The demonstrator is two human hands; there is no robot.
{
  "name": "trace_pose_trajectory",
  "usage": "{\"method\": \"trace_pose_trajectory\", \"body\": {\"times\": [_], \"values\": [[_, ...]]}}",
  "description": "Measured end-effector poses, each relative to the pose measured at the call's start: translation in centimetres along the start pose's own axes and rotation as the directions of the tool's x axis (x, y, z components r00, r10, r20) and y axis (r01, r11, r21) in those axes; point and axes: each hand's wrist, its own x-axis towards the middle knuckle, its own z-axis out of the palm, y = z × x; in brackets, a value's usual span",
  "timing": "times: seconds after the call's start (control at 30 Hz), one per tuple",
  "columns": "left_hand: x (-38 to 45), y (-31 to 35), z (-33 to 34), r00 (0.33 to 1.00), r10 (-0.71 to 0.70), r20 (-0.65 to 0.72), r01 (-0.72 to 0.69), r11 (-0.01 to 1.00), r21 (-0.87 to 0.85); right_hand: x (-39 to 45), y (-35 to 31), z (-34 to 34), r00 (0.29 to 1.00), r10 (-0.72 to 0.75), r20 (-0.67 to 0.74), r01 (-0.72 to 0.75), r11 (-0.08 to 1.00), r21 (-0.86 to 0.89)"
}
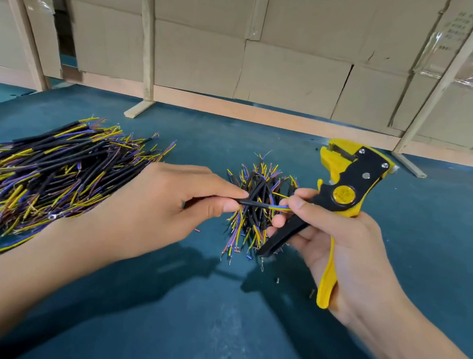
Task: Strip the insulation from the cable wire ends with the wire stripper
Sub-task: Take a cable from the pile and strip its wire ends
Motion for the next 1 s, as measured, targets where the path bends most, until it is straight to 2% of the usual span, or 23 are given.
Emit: {"method": "trace_pose_trajectory", "body": {"times": [0.07,0.13,0.23,0.3,0.37,0.47,0.53,0.77,0.87,1.0], "values": [[0.2,0.1,-0.3,0.98,-0.193,0.054,0.197,0.976,-0.092,0.1,-0.2,-0.2,0.999,-0.02,-0.027,0.02,1.0,-0.02],[0.5,0.0,-0.7,0.932,-0.34,0.126,0.355,0.927,-0.122,0.3,-0.7,-0.6,0.996,-0.034,-0.079,0.031,0.999,-0.035],[1.0,-0.5,-1.2,0.887,-0.455,0.079,0.454,0.83,-0.324,0.8,-1.2,-1.2,0.986,-0.034,-0.164,0.033,0.999,-0.011],[1.2,-1.0,-1.7,0.84,-0.541,0.049,0.463,0.666,-0.585,1.1,-1.3,-1.4,0.982,-0.01,-0.191,0.012,1.0,0.011],[1.3,-1.3,-2.0,0.805,-0.588,0.076,0.404,0.451,-0.796,1.2,-1.1,-1.4,0.978,0.033,-0.206,-0.027,0.999,0.03],[1.5,-1.2,-1.9,0.774,-0.624,0.105,0.297,0.211,-0.931,1.0,-0.8,-1.1,0.974,0.101,-0.205,-0.091,0.994,0.056],[1.6,-0.9,-1.7,0.755,-0.644,0.122,0.237,0.094,-0.967,0.7,-0.6,-0.7,0.976,0.144,-0.164,-0.137,0.989,0.052],[1.4,-0.8,-0.9,0.701,-0.693,0.169,0.155,-0.083,-0.984,-1.0,-0.2,1.1,0.947,0.312,0.073,-0.314,0.949,0.008],[1.3,-1.1,-0.8,0.685,-0.715,0.138,0.151,-0.046,-0.987,-1.5,-0.2,1.3,0.925,0.345,0.16,-0.339,0.939,-0.062],[1.3,-1.2,-0.7,0.676,-0.726,0.124,0.162,-0.018,-0.987,-1.7,-0.4,1.5,0.919,0.344,0.192,-0.334,0.939,-0.085]]}}
